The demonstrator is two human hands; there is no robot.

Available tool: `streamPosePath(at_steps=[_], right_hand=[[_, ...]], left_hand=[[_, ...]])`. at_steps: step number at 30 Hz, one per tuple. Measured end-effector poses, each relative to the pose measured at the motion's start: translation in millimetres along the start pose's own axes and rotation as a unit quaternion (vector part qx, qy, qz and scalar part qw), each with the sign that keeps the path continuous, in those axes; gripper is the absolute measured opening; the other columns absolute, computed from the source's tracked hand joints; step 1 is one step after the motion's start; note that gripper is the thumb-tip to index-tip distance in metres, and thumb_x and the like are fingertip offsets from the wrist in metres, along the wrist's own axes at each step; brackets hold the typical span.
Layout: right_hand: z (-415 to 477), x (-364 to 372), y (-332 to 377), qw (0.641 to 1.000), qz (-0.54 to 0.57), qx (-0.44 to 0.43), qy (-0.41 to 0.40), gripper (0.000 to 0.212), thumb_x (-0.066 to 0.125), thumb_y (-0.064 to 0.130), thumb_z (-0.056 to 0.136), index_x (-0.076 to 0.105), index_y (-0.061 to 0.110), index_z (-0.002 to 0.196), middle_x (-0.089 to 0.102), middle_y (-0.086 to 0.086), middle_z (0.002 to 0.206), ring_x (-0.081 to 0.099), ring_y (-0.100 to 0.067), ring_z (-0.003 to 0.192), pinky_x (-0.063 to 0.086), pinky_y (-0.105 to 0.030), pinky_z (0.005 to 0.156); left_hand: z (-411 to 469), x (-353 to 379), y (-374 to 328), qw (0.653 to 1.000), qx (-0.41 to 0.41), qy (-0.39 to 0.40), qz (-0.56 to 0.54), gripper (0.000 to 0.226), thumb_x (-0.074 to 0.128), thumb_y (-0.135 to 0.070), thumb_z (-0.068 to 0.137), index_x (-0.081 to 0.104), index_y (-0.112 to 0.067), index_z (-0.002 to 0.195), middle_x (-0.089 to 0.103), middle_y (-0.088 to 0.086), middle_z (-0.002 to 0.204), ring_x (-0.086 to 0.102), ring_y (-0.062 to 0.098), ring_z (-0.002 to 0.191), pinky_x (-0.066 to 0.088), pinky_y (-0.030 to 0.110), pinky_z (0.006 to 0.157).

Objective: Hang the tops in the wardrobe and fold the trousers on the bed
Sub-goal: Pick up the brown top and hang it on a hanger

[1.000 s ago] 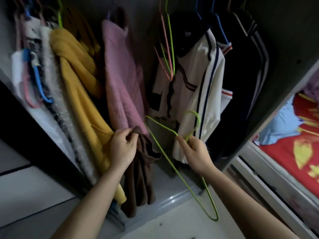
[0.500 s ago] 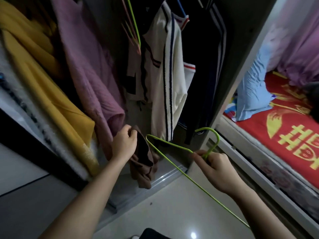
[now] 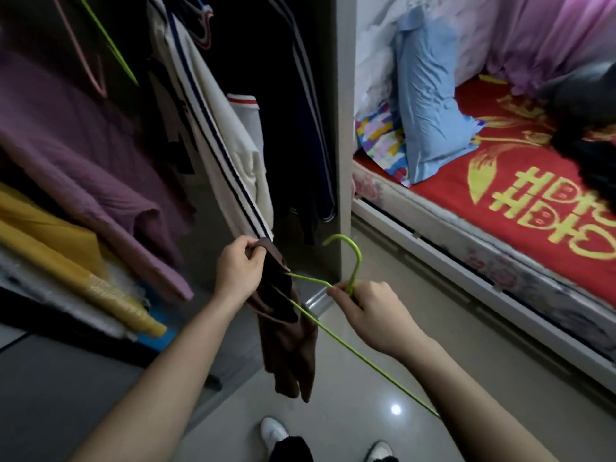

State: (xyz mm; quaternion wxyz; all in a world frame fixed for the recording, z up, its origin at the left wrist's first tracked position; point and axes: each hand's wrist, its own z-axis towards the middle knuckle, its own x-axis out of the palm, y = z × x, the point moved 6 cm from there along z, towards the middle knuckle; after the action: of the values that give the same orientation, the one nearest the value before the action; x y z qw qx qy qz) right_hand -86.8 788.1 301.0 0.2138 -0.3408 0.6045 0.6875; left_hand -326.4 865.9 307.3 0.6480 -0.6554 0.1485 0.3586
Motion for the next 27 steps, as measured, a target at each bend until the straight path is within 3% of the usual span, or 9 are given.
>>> streamPosePath(at_steps=[5, 8, 11, 14, 15, 18, 21, 24, 27], right_hand=[[2.1, -4.9, -30.9, 0.993, -0.059, 0.106, 0.006, 0.039, 0.045, 0.041, 0.103, 0.065, 0.014, 0.084, 0.067, -0.008, 0.083, 0.063, -0.034, 0.085, 0.048, -0.036, 0.070], [0.2, -36.4, -8.3, 0.995, 0.068, 0.017, -0.067, 0.034, 0.053, 0.039, 0.101, 0.071, 0.016, 0.083, 0.067, 0.009, 0.072, 0.063, -0.013, 0.073, 0.044, -0.030, 0.066], [-7.5, -50.7, 22.3, 0.985, 0.126, -0.058, -0.102, 0.030, 0.051, 0.043, 0.098, 0.074, 0.025, 0.094, 0.069, 0.016, 0.076, 0.065, -0.004, 0.074, 0.048, -0.022, 0.066], [5.6, -45.7, 20.2, 0.993, 0.076, -0.018, -0.085, 0.032, 0.048, 0.034, 0.101, 0.071, 0.017, 0.086, 0.072, 0.003, 0.081, 0.068, -0.022, 0.083, 0.053, -0.037, 0.076], [13.4, -43.5, 15.7, 0.997, 0.039, 0.006, -0.067, 0.035, 0.046, 0.032, 0.103, 0.068, 0.012, 0.084, 0.071, -0.005, 0.082, 0.066, -0.029, 0.084, 0.052, -0.040, 0.077], [31.0, -47.7, 6.4, 0.995, 0.022, 0.036, -0.085, 0.039, 0.049, 0.030, 0.103, 0.063, 0.013, 0.071, 0.067, -0.004, 0.073, 0.064, -0.016, 0.072, 0.046, -0.036, 0.068], [40.9, -75.4, 9.7, 0.974, 0.134, 0.002, -0.184, 0.041, 0.054, 0.034, 0.101, 0.063, 0.014, 0.066, 0.062, 0.006, 0.061, 0.054, 0.003, 0.058, 0.039, -0.030, 0.062], [46.3, -108.2, 24.1, 0.945, 0.234, -0.052, -0.224, 0.031, 0.052, 0.035, 0.102, 0.076, 0.019, 0.090, 0.066, 0.019, 0.065, 0.058, 0.006, 0.064, 0.042, -0.020, 0.064], [48.0, -133.1, 46.6, 0.933, 0.266, -0.091, -0.225, 0.030, 0.051, 0.036, 0.102, 0.075, 0.023, 0.090, 0.056, 0.028, 0.052, 0.055, 0.008, 0.053, 0.037, -0.006, 0.055]], left_hand=[[-17.0, 8.5, -13.8, 1.000, 0.013, 0.020, -0.009, 0.014, 0.060, -0.014, 0.089, 0.072, -0.013, 0.097, 0.073, 0.001, 0.086, 0.068, 0.022, 0.082, 0.055, 0.040, 0.080], [-16.5, 7.5, -27.4, 0.999, 0.040, 0.027, -0.020, 0.016, 0.060, -0.015, 0.091, 0.074, -0.014, 0.099, 0.074, -0.001, 0.092, 0.068, 0.018, 0.090, 0.054, 0.035, 0.083], [-12.1, 5.4, -55.2, 0.995, 0.083, 0.039, -0.046, 0.018, 0.058, -0.017, 0.094, 0.070, -0.021, 0.080, 0.070, -0.006, 0.079, 0.064, 0.011, 0.077, 0.049, 0.029, 0.073], [-13.2, 2.2, -94.2, 0.990, 0.110, 0.053, -0.068, 0.028, 0.055, -0.024, 0.093, 0.062, -0.019, 0.066, 0.053, -0.008, 0.053, 0.049, 0.005, 0.052, 0.036, 0.026, 0.053], [-16.9, 1.6, -106.1, 0.987, 0.117, 0.069, -0.088, 0.026, 0.055, -0.026, 0.093, 0.066, -0.020, 0.070, 0.058, -0.005, 0.053, 0.053, 0.006, 0.051, 0.038, 0.026, 0.052], [-33.5, 2.7, -132.2, 0.969, 0.158, 0.151, -0.114, 0.023, 0.055, -0.025, 0.094, 0.075, -0.032, 0.085, 0.074, -0.005, 0.074, 0.069, 0.010, 0.068, 0.051, 0.025, 0.062], [-32.9, -5.2, -140.9, 0.952, 0.236, 0.194, -0.001, 0.022, 0.054, -0.034, 0.096, 0.072, -0.044, 0.104, 0.067, -0.016, 0.085, 0.067, 0.009, 0.083, 0.051, 0.024, 0.072], [-7.0, -33.7, -149.4, 0.938, 0.306, 0.137, 0.083, 0.038, 0.046, -0.052, 0.092, 0.064, -0.040, 0.125, 0.045, -0.008, 0.124, 0.040, 0.016, 0.127, 0.033, 0.036, 0.110], [21.4, -65.2, -170.4, 0.927, 0.355, 0.076, 0.089, 0.058, 0.034, -0.060, 0.092, 0.047, -0.034, 0.142, 0.029, -0.004, 0.155, 0.016, 0.017, 0.147, 0.015, 0.046, 0.121]])
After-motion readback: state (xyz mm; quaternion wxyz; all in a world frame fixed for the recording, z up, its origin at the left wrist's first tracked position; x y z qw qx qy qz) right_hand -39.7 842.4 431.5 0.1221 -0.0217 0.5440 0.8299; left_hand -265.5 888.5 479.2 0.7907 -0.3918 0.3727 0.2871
